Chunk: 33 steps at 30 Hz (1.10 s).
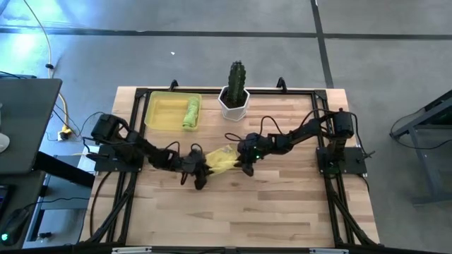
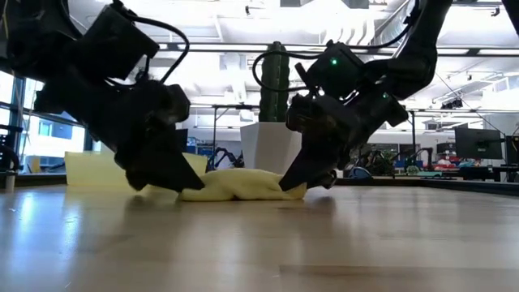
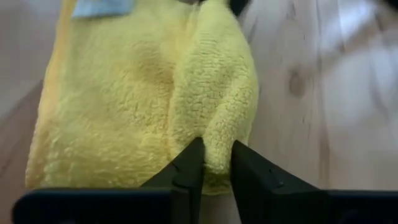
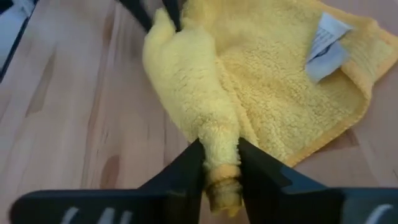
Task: Roll microfiber towels into tight, uniform cylinder then place into a basket
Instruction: Roll the yellow microfiber towel
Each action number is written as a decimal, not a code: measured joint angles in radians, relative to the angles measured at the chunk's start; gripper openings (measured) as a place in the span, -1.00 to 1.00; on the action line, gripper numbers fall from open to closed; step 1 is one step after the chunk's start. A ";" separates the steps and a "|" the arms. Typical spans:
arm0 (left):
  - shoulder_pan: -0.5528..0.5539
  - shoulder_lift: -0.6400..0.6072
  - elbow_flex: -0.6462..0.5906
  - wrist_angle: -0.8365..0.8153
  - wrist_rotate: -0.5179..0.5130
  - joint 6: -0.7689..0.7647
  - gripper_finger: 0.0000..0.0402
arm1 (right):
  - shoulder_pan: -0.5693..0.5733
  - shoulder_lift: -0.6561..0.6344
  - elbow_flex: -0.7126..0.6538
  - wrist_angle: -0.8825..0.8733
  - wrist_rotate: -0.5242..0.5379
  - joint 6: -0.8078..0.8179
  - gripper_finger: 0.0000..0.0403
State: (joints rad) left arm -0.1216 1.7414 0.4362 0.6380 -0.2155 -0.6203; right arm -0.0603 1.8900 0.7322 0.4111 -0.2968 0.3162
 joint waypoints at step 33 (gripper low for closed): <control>0.083 -0.008 0.008 -0.039 0.123 -0.185 -0.96 | 0.191 -0.095 -0.002 -0.049 0.416 -0.798 -0.04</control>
State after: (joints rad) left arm -0.0387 1.7336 0.4438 0.5986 -0.0921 -0.8057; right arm 0.1310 1.7951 0.7303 0.3625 0.1191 -0.4820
